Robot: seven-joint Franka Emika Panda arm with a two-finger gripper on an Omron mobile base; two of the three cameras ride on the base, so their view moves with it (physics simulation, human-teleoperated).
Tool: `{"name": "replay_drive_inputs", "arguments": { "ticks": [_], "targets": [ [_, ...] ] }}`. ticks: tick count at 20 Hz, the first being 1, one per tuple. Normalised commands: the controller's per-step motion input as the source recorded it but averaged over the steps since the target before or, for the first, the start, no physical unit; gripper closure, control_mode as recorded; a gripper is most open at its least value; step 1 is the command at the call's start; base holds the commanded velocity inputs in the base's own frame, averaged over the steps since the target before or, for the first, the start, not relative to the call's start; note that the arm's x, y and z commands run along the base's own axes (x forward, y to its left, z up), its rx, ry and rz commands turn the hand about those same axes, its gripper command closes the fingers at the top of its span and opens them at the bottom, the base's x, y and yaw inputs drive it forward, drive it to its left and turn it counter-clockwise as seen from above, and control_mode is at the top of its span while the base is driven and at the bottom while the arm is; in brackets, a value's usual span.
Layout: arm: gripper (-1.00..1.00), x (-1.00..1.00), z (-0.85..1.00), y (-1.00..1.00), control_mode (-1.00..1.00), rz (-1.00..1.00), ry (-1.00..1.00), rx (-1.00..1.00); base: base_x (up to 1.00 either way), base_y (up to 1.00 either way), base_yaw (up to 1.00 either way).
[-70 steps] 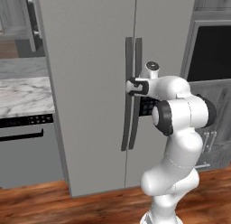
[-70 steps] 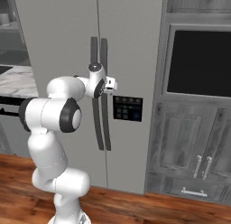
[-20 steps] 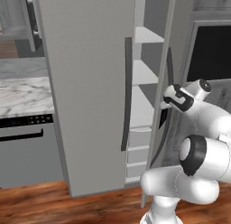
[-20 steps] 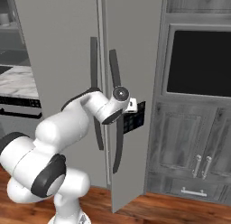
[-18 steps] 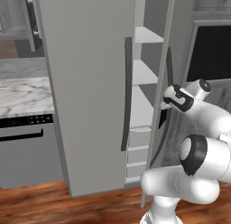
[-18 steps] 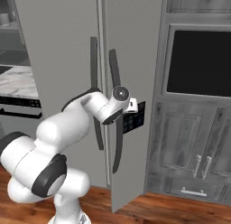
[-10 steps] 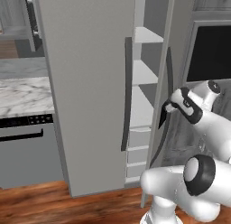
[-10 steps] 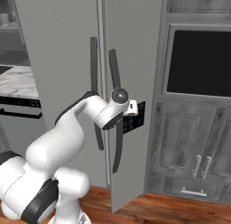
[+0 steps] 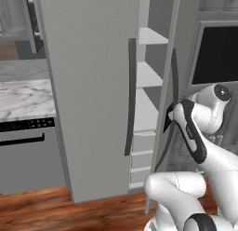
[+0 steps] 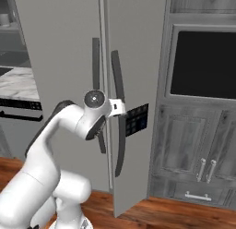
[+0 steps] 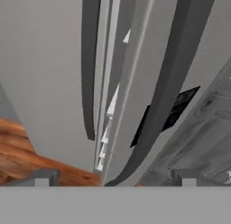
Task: There is a bowl on the dining counter. Grab a lemon wedge from the fridge and place it in the bowl. Then get the liquor bottle and glass cup from the cabinet and place them next to the bowl.
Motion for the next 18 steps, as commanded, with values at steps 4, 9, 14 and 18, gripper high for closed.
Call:
{"name": "replay_drive_inputs", "arguments": {
  "ticks": [4, 9, 14, 18],
  "targets": [
    [-1.00, 0.00, 0.39, 0.89, -1.00, 0.00, 0.01, -0.17, 0.00, 0.00, 0.00],
    [-1.00, 0.08, 0.43, 0.79, -1.00, -0.01, 0.01, -0.21, 0.00, 0.00, 0.00],
    [-1.00, 0.30, 0.45, 0.51, -1.00, -0.06, 0.00, -0.23, 0.00, 0.00, 0.00],
    [-1.00, 0.60, 0.27, 0.24, -1.00, -0.06, 0.09, -0.17, 0.00, 0.00, 0.00]
  ]
}}
